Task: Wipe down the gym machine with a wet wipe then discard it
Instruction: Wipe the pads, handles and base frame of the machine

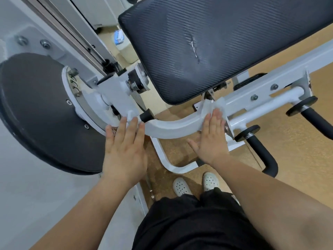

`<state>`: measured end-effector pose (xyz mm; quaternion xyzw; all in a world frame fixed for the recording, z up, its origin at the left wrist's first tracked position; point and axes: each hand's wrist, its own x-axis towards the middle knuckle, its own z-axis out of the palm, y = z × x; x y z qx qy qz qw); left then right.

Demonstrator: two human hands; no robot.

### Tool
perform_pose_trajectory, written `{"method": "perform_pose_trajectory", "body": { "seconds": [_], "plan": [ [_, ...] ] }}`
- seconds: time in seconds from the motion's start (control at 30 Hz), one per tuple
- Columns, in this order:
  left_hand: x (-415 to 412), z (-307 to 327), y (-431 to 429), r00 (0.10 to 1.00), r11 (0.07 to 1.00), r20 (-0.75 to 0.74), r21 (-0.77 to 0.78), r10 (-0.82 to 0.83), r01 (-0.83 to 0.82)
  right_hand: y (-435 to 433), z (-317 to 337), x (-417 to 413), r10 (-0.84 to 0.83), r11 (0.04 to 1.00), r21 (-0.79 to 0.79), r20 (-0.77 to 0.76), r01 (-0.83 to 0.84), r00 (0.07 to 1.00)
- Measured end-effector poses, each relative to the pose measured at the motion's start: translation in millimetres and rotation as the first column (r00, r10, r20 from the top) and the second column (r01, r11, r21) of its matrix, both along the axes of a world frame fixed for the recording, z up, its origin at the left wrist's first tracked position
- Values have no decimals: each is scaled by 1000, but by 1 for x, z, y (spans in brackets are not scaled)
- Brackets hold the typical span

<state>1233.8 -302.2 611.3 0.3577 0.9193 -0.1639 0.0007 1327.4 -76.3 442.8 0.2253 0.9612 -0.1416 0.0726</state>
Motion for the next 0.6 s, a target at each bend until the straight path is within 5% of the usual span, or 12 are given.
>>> {"method": "perform_pose_trajectory", "body": {
  "seconds": [0.17,0.27,0.4,0.6],
  "plan": [
    [4,11,3,997,998,-52,-39,50,-52,-25,28,-23,439,890,-110,-55,-442,897],
    [2,23,2,994,994,-69,-75,79,-84,-34,59,-49,284,845,-420,-172,-331,943],
    [-11,40,-5,985,985,-108,-91,137,-147,-39,99,-68,-94,530,-839,-198,-119,976],
    [-31,51,-5,988,983,-113,-137,107,-122,-55,98,-92,-6,261,-929,-271,-260,962]
  ]
}}
